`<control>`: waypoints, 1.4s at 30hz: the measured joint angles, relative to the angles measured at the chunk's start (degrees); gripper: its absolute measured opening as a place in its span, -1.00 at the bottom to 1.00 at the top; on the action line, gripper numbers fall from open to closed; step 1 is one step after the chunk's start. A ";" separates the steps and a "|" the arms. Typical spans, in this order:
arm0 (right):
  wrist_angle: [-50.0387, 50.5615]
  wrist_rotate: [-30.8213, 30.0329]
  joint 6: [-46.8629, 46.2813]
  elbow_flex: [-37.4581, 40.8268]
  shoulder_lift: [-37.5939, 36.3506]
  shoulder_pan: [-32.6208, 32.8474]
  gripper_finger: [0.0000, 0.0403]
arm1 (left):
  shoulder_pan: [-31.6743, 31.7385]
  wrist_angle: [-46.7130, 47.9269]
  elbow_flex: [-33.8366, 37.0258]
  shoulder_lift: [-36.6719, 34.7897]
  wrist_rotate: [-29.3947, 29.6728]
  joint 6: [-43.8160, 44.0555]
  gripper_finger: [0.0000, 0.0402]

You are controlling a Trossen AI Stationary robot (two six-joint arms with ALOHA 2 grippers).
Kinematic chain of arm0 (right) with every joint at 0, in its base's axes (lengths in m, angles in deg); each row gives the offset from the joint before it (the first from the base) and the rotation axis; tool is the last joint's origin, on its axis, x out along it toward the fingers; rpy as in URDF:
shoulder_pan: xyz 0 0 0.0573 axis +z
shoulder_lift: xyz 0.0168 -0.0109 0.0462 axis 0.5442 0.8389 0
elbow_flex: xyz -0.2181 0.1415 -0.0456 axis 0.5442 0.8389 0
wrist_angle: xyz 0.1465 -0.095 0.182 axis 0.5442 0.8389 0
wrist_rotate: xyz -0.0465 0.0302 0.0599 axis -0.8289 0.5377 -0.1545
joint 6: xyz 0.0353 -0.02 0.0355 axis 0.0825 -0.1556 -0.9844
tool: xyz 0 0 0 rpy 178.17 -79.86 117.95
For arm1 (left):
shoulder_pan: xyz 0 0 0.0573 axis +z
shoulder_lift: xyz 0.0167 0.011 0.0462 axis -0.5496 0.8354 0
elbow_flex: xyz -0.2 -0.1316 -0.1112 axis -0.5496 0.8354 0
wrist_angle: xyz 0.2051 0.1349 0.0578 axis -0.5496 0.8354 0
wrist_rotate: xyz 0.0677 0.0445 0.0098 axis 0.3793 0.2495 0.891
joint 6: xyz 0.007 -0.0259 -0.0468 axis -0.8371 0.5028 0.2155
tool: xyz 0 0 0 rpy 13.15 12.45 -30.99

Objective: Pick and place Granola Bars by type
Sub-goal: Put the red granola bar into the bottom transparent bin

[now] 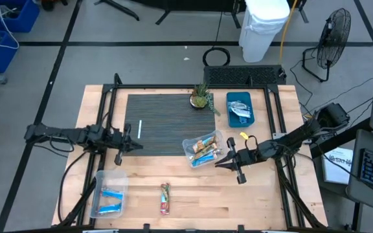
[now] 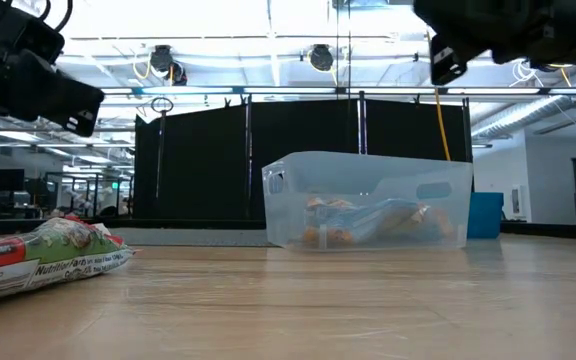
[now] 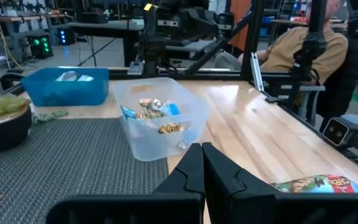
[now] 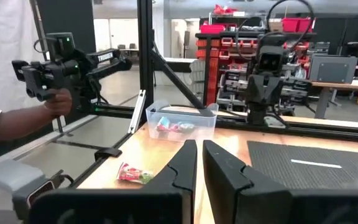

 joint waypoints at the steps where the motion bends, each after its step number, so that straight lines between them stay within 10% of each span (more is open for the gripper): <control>1: -0.02 0.07 -0.02 -1.06 1.31 0.04 -0.91 | 0.62 -0.18 0.00 0.00 -0.80 -0.38 -1.00; 22: 50.13 9.09 8.33 -56.46 45.17 0.66 -0.75 | 4.21 0.02 0.02 -0.07 0.02 0.33 -0.88; 33: 44.76 7.37 12.22 -60.13 48.12 0.77 0.14 | 4.21 -0.05 0.02 -0.07 -0.02 0.48 -0.87; 42: 42.48 5.43 12.26 -60.17 50.75 -1.11 0.19 | 4.21 -0.10 0.02 -0.08 0.00 0.48 -0.87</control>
